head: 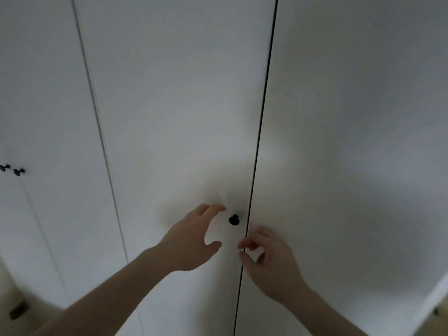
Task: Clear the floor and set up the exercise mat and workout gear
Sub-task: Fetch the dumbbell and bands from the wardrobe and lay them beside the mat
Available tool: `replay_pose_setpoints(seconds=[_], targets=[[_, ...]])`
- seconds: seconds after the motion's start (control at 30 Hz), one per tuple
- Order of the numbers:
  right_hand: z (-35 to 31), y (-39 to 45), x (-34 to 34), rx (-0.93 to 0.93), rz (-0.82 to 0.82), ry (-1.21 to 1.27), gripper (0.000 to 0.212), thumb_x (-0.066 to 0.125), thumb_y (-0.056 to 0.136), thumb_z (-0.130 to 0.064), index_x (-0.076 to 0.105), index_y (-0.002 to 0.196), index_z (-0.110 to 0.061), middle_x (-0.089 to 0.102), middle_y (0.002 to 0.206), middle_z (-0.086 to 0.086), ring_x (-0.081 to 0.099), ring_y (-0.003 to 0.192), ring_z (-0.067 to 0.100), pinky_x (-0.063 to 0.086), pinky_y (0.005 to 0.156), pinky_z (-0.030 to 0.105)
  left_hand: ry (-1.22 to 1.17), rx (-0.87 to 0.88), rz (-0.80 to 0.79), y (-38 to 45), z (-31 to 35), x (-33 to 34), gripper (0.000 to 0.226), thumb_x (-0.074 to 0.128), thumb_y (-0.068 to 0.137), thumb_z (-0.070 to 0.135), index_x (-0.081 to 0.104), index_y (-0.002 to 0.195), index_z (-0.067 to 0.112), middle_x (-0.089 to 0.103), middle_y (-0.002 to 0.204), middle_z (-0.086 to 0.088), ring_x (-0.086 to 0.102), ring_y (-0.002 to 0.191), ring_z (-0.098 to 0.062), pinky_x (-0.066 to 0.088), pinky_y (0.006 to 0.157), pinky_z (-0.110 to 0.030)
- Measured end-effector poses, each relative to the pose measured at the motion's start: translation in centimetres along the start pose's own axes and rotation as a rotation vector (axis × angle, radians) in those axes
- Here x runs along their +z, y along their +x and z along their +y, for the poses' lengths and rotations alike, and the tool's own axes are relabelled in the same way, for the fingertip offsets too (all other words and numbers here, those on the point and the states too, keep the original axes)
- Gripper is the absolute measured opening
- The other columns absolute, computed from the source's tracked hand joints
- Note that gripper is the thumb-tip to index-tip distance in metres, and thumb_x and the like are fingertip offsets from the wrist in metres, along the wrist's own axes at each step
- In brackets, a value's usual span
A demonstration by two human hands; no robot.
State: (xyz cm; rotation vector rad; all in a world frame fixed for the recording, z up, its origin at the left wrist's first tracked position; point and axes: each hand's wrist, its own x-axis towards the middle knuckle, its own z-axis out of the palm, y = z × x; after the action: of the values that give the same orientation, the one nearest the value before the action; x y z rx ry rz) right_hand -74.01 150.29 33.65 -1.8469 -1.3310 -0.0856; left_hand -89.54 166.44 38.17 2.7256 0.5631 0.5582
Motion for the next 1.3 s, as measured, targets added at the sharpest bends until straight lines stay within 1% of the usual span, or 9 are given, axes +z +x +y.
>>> replay_pose_setpoints(seconds=[0.33,0.47,0.53,0.63,0.7,0.8,0.97,1.17,1.3], targets=[[-6.0,-7.3,-1.4,0.235,0.125,0.291,0.019,0.074,0.082,-0.008,0.074,0.071,-0.023,0.068,0.085,-0.006,0.066,0.078,0.018,0.051,0.059,0.033,-0.088,0.136,0.01,4.3,-0.1,2.8,0.038,0.067,0.083,0.018,0.063,0.119,0.029,0.053,0.104,0.016,0.052,0.091,-0.007,0.051,0.083,-0.028],[-7.7,-10.9,-2.6,0.358,0.206,0.462,0.026,0.065,0.093,-0.001,0.074,0.07,-0.01,0.068,0.078,0.005,0.064,0.067,0.02,0.047,0.054,0.026,-0.123,0.111,0.058,4.1,0.1,3.6,0.035,0.066,0.08,0.014,0.065,0.112,0.026,0.058,0.103,0.01,0.061,0.097,-0.018,0.052,0.082,-0.032],[-8.4,-12.5,-3.3,0.383,0.254,0.534,0.029,0.061,0.097,-0.007,0.072,0.07,-0.004,0.065,0.069,0.009,0.057,0.058,0.024,0.044,0.049,0.026,-0.117,0.1,0.076,4.0,0.2,3.8,0.033,0.065,0.078,0.015,0.065,0.11,0.025,0.063,0.109,0.005,0.063,0.1,-0.022,0.053,0.081,-0.034],[-9.9,-14.9,-4.8,0.415,0.327,0.601,0.038,0.06,0.094,-0.03,0.069,0.059,-0.018,0.055,0.058,0.013,0.043,0.053,0.035,0.038,0.047,0.029,-0.088,0.097,0.067,4.1,0.6,3.9,0.032,0.064,0.08,0.015,0.065,0.111,0.022,0.064,0.114,-0.001,0.062,0.105,-0.03,0.053,0.084,-0.039],[-10.5,-16.5,-5.8,0.449,0.374,0.625,0.047,0.058,0.1,-0.027,0.065,0.053,-0.024,0.05,0.053,0.009,0.04,0.05,0.029,0.035,0.049,0.029,-0.058,0.081,0.052,4.2,0.9,3.9,0.033,0.064,0.081,0.015,0.065,0.113,0.022,0.064,0.117,-0.003,0.061,0.109,-0.033,0.053,0.087,-0.043],[-11.0,-19.0,-7.3,0.488,0.417,0.633,0.058,0.051,0.106,-0.017,0.059,0.049,-0.024,0.046,0.05,0.001,0.038,0.047,0.017,0.034,0.053,0.027,-0.043,0.088,0.032,4.2,1.0,3.7,0.033,0.065,0.079,0.015,0.066,0.111,0.022,0.065,0.118,-0.006,0.062,0.108,-0.035,0.054,0.088,-0.046],[-12.1,-23.2,-10.7,0.511,0.477,0.598,0.047,0.054,0.097,-0.015,0.054,0.05,-0.015,0.05,0.059,0.008,0.044,0.06,0.024,0.036,0.056,0.029,-0.026,0.099,-0.012,4.1,1.4,3.4,0.034,0.067,0.079,0.013,0.067,0.112,0.02,0.066,0.117,-0.01,0.062,0.105,-0.038,0.055,0.086,-0.048],[-12.4,-26.4,-12.6,0.661,0.856,0.416,0.039,0.05,0.079,-0.019,0.027,0.047,-0.018,0.021,0.053,0.005,0.02,0.052,0.018,0.024,0.052,0.026,-0.016,0.09,-0.028,6.1,-0.7,5.3,0.03,0.071,0.075,0.016,0.063,0.102,0.027,0.065,0.104,-0.009,0.062,0.093,-0.038,0.057,0.084,-0.051],[-10.9,-28.9,-14.5,0.653,0.974,0.427,0.036,0.046,0.086,-0.014,0.021,0.06,-0.013,0.014,0.063,0.014,0.011,0.062,0.032,0.011,0.059,0.038,0.021,0.097,-0.028,8.1,-2.6,7.5,0.03,0.072,0.072,0.015,0.059,0.095,0.029,0.057,0.089,-0.006,0.059,0.083,-0.036,0.056,0.08,-0.05]])
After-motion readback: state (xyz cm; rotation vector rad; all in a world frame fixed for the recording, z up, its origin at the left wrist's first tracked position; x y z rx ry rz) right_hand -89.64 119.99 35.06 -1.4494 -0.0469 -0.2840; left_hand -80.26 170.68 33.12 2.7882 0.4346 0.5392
